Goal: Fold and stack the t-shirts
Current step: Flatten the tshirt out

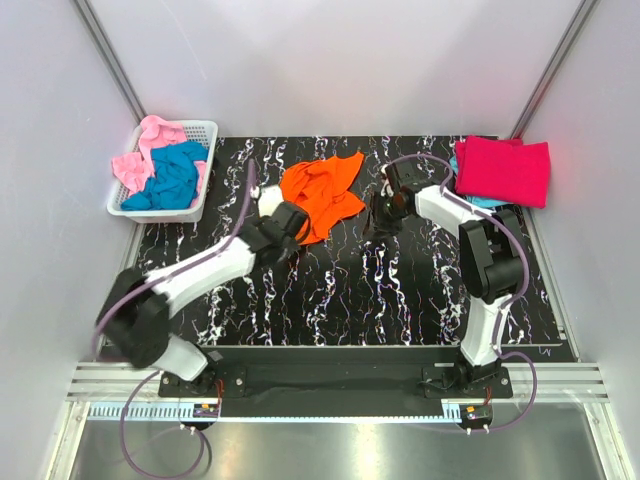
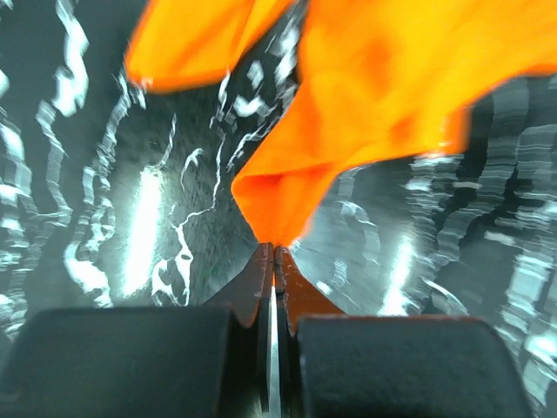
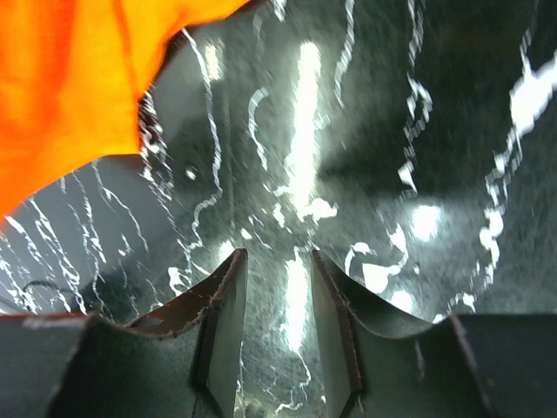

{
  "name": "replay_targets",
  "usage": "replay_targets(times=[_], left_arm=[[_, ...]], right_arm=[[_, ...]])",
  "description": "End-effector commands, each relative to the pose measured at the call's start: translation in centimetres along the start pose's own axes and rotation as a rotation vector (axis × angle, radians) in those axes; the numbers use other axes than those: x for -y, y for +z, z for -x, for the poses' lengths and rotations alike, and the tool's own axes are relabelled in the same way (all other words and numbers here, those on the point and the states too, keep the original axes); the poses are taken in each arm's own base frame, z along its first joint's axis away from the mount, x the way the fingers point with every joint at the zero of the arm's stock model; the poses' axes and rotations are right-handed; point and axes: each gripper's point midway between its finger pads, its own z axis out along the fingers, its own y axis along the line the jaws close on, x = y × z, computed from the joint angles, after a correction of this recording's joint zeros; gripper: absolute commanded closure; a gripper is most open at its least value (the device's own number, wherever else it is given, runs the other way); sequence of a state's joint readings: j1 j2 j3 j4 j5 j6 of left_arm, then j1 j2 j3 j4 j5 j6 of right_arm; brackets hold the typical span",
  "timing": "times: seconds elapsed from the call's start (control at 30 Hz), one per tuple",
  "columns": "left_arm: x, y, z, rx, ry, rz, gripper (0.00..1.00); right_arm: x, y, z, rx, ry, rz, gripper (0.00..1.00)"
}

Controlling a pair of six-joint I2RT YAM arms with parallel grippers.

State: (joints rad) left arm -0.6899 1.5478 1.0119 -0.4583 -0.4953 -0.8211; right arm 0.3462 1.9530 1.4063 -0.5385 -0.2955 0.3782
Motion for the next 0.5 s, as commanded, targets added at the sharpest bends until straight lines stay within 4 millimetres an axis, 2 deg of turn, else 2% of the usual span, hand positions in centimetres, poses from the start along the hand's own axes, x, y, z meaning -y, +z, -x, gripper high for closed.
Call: replay_targets(times=[0.0,0.1,0.13,0.17,0.23,0.27,0.33,0.37,0.4,0.43,0.47], left_arm=[[0.9,-7.1,7.1,0.208,0.025,-0.101,1.00],[2.0,-13.4,11.8,0.319,0.018,-0.242,1.00],[2.3,-14.6,12.7,0.338,0.025,-0.272,1.00],[3.0,-16.8,14.6,0.373,0.023,-0.317,1.00],[3.6,-18.6,16.2,0.404,0.062,-0.348,1.00],[4.3,-20.5,18.0,0.449,0.092,-0.383,1.00],[5.0,-21.8,19.6,0.486,0.121,-0.402,1.00],[6.0,-22.7,21.2,0.519,0.164,-0.413,1.00],[6.7,-23.1,21.8,0.530,0.184,-0.430,1.00],[7.4,-24.7,23.5,0.568,0.180,-0.453,1.00],[8.4,-24.1,23.9,0.573,0.222,-0.449,1.00]], right_arm=[[-0.7,-2.2,0.8,0.080,-0.001,0.003,0.58],[-0.7,-3.2,0.3,0.104,0.012,0.007,0.58],[-0.7,-3.3,0.1,0.106,0.015,0.008,0.58],[-0.5,-3.4,-0.4,0.102,0.021,0.007,0.58],[-1.1,-4.2,-0.5,0.120,0.024,0.031,0.58],[-1.0,-4.2,-1.0,0.113,0.032,0.035,0.59],[-1.6,-4.9,-1.2,0.122,0.033,0.063,0.58],[-1.7,-4.8,-1.9,0.108,0.031,0.076,0.59],[-2.0,-5.1,-2.0,0.118,0.025,0.086,0.58],[-2.1,-5.1,-2.2,0.118,0.025,0.086,0.59],[-1.8,-4.9,-2.8,0.106,0.026,0.082,0.59]])
